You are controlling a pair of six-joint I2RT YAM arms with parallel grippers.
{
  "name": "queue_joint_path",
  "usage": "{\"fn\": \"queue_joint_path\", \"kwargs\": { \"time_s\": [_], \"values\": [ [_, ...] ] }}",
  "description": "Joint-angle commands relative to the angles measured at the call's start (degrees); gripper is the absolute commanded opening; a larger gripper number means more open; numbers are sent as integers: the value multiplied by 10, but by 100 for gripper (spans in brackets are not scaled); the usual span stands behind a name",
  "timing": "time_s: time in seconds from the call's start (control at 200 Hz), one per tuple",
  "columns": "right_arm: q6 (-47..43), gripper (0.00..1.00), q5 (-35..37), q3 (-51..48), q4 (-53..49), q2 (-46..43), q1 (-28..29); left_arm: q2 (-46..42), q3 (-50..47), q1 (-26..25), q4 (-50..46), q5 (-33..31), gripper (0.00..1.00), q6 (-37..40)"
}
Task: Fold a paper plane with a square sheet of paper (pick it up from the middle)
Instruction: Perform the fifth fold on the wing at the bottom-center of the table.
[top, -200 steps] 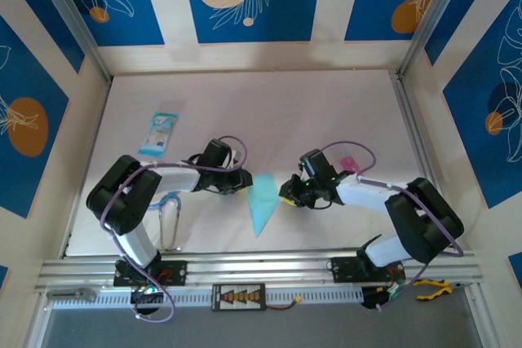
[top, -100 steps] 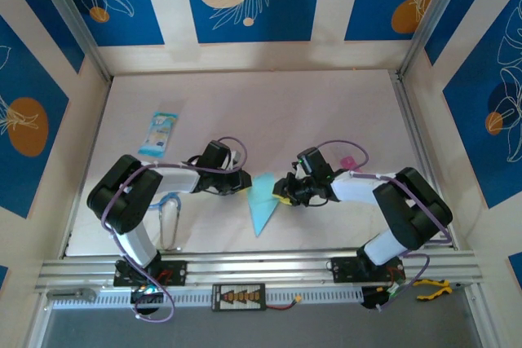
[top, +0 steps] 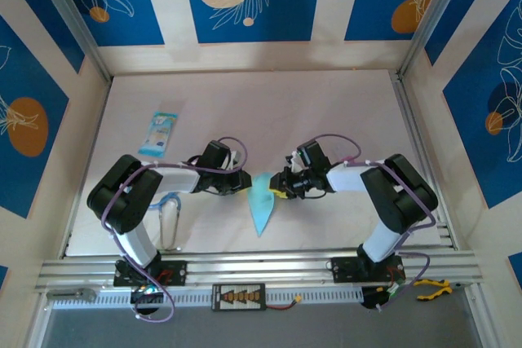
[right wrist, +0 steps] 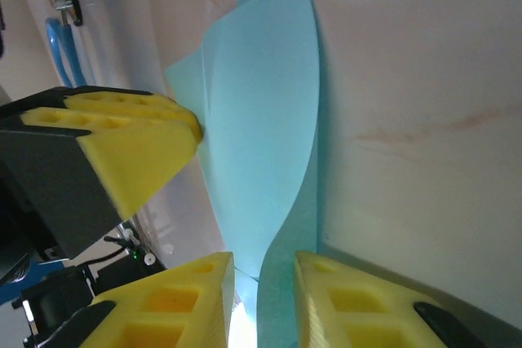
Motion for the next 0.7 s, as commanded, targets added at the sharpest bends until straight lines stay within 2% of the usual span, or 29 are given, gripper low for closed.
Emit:
{"fn": "queue_joint_path", "kwargs": {
  "time_s": [0.0, 0.29, 0.515, 0.695],
  "values": [
    [-58, 24, -56, 25, -26, 16, -13, 28, -13, -3, -33, -22, 18, 22],
    [-84, 25, -55, 51, -82, 35, -24, 25, -17, -2, -28, -24, 18, 17],
    [-88, 26, -68, 54, -81, 49, -23, 21, -20, 0, -25, -24, 18, 15],
    [-107, 21, -69, 72, -97, 64, -23, 17, -22, 2, -17, -18, 18, 12]
  ]
}}
